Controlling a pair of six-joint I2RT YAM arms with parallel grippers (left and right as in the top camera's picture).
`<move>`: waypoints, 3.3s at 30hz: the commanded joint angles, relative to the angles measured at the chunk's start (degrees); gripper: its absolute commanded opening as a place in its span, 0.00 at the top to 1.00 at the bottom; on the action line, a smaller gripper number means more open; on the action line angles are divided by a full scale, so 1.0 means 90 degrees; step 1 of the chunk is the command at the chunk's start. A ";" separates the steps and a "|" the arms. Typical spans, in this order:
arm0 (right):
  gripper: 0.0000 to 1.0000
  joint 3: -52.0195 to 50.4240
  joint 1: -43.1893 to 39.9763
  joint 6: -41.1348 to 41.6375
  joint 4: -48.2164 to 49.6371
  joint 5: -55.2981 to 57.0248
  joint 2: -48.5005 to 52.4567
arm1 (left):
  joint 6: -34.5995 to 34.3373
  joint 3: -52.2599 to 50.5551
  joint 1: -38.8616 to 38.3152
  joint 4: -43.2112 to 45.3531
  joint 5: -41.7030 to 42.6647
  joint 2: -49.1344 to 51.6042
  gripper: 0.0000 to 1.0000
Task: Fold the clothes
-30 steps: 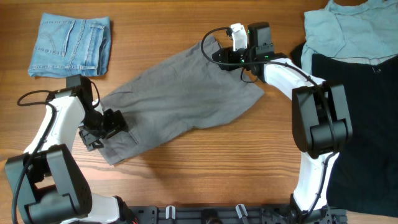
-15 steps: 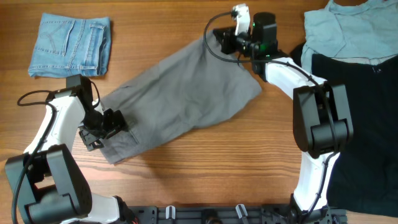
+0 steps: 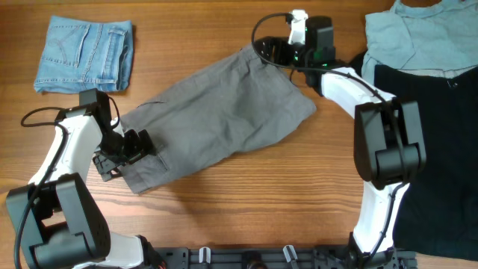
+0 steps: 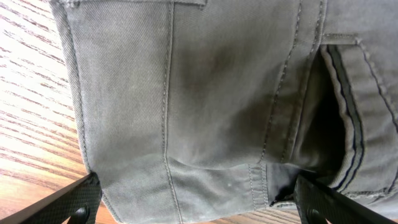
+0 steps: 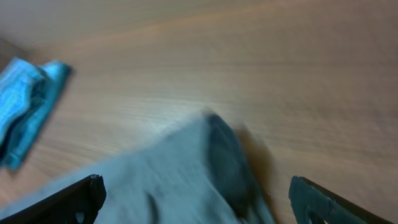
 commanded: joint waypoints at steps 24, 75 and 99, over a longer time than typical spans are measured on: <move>0.90 -0.1307 0.0352 -0.1588 -0.5314 -0.0420 -0.1851 | -0.0250 0.0600 -0.1073 0.0687 0.0665 -0.0209 0.95; 0.90 -0.1518 -0.0002 -0.0117 -0.5039 0.0311 -0.1183 | -0.0607 -0.0641 -0.1804 0.1940 0.0913 0.0238 0.91; 0.78 -0.1440 -0.0301 -0.1178 -0.5270 -0.0787 -0.3123 | -0.0323 0.0595 0.0476 -0.0474 0.1093 -0.0362 0.04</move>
